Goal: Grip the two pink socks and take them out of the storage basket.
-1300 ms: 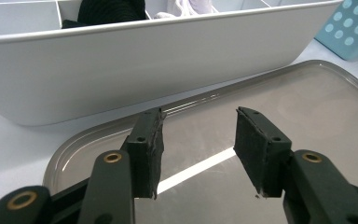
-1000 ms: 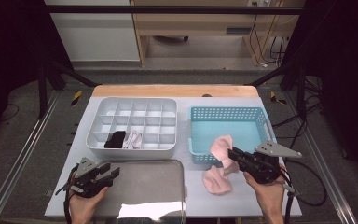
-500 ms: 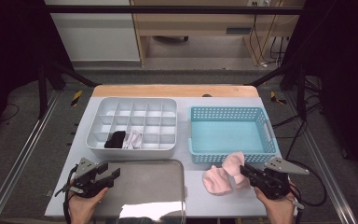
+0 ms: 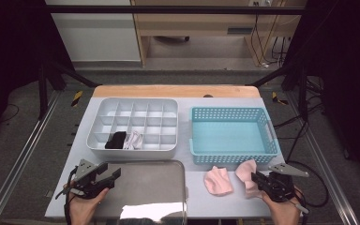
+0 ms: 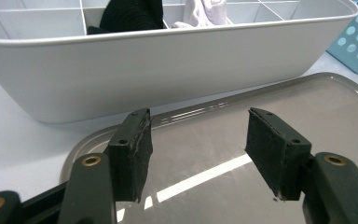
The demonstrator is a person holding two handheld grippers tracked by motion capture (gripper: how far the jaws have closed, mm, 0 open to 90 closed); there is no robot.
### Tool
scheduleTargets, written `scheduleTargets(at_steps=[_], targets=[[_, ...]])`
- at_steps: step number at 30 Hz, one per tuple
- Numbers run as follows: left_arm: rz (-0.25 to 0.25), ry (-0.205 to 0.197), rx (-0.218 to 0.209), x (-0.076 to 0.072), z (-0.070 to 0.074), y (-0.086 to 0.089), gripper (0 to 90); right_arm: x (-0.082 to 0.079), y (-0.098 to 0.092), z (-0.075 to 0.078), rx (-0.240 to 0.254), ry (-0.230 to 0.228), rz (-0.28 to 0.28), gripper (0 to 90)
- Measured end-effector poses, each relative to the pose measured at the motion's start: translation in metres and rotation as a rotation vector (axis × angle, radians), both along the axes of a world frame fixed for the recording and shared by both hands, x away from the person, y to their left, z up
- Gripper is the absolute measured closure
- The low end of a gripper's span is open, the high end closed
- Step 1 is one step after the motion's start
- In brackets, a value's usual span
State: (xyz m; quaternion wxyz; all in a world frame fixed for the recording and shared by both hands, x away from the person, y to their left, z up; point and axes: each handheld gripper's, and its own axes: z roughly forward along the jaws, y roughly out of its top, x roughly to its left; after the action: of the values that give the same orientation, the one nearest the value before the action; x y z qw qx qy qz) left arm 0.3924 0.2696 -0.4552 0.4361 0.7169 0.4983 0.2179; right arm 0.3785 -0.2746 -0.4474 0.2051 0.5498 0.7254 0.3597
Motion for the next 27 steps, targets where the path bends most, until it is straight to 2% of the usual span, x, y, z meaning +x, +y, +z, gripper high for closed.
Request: scheduleTargets(at_steps=[1, 2, 6, 7, 11, 12, 13, 15, 19, 25, 27], targets=[[-0.008, 0.009, -0.013, 0.0, 0.0, 0.001, 42.3, 0.002, 0.001, -0.004, -0.028, -0.001, -0.015, 74.2], [-0.009, 0.011, -0.017, -0.001, 0.0, 0.001, 43.0, 0.003, 0.0, -0.006, -0.035, -0.001, -0.015, 73.4], [0.004, 0.021, -0.018, -0.002, 0.002, 0.0, 45.0, 0.004, 0.001, -0.009, -0.033, -0.009, -0.019, 67.4], [0.011, 0.026, -0.024, -0.003, 0.003, 0.001, 45.7, 0.002, 0.002, -0.004, -0.042, -0.059, -0.013, 63.0], [0.017, 0.033, -0.024, -0.002, 0.003, 0.002, 47.1, -0.001, 0.008, 0.006, -0.031, -0.116, 0.007, 60.6], [0.016, 0.034, -0.025, -0.002, 0.003, 0.002, 47.1, -0.001, 0.008, 0.006, -0.031, -0.116, 0.007, 60.6], [0.015, 0.035, -0.024, -0.003, 0.004, 0.001, 47.4, -0.001, 0.014, 0.01, -0.024, -0.133, 0.026, 60.7], [0.011, 0.03, -0.031, -0.003, 0.005, 0.001, 48.3, -0.002, 0.019, 0.012, -0.006, -0.136, 0.047, 62.5], [0.005, 0.022, -0.043, -0.004, 0.007, 0.001, 48.4, -0.003, 0.043, 0.017, 0.024, -0.13, 0.121, 65.5], [0.001, 0.011, -0.045, -0.006, 0.009, 0.001, 48.0, 0.002, 0.083, 0.01, 0.016, -0.083, 0.233, 70.5], [-0.001, 0.009, -0.041, -0.007, 0.01, 0.001, 48.0, 0.004, 0.092, 0.006, 0.018, -0.069, 0.241, 71.4]])
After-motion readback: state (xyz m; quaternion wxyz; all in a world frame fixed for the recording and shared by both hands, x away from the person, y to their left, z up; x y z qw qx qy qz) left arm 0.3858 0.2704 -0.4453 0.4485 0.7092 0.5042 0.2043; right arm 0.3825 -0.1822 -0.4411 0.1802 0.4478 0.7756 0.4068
